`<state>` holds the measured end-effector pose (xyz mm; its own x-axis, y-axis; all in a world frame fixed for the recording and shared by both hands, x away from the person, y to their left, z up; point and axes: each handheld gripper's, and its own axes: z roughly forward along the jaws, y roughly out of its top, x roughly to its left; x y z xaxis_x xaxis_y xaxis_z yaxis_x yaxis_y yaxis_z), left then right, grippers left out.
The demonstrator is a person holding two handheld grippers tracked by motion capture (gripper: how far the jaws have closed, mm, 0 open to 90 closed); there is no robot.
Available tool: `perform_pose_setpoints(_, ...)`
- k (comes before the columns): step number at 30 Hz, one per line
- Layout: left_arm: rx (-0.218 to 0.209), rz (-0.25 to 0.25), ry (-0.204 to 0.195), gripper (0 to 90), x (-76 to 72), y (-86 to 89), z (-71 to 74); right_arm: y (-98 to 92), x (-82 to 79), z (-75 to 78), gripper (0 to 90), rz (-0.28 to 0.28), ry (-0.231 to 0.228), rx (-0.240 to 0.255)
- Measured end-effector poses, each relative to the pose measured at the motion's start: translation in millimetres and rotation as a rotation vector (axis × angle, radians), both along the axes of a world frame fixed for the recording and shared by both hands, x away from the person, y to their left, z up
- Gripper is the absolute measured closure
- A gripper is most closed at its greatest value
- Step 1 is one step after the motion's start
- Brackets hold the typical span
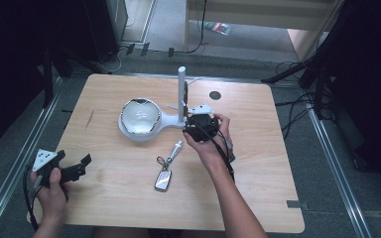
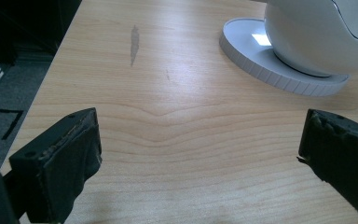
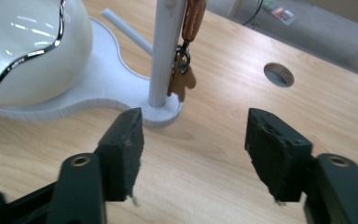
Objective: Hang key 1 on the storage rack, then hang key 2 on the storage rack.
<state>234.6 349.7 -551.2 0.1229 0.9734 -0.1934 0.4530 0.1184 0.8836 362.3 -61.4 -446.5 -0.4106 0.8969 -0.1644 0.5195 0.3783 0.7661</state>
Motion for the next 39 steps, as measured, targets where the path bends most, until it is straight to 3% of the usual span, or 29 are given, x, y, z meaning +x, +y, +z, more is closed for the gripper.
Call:
perform_pose_setpoints(4, -0.002, 0.000, 0.000, 0.0, 0.0, 0.2, 0.0, 1.3, -3.2, -0.6, 17.9, -0.028, 0.049, -0.019)
perform_pose_setpoints(7, -0.002, -0.001, 0.001, 0.0, -0.1, 0.4, 0.0, 5.4, -5.2, -2.6, 7.4, -0.067, 0.118, -0.044)
perform_pose_setpoints(9, -0.001, -0.002, 0.002, 0.0, 0.0, 0.5, 0.0, 10.0, -5.8, -5.8, 0.7, -0.083, 0.191, -0.056)
perform_pose_setpoints(12, -0.001, -0.002, 0.001, 0.0, 0.1, 0.6, 0.0, 16.5, -7.8, -11.0, 0.0, -0.098, 0.284, -0.067)
perform_pose_setpoints(17, -0.002, -0.003, 0.000, 0.0, 0.1, 0.7, 0.0, 24.2, -11.3, -17.1, 0.0, -0.119, 0.366, -0.052)
perform_pose_setpoints(25, -0.005, -0.002, -0.001, 0.0, 0.0, 0.9, -0.1, 28.6, -14.0, -18.9, 0.0, -0.136, 0.438, 0.024)
perform_pose_setpoints(31, -0.005, -0.004, -0.001, 0.0, -0.3, 1.0, 0.1, 33.0, -16.4, -23.4, 0.0, -0.134, 0.461, 0.030)
perform_pose_setpoints(39, -0.006, -0.002, -0.007, 0.0, -0.4, 0.9, -0.1, 36.7, -15.7, -35.4, 0.0, -0.147, 0.530, 0.101)
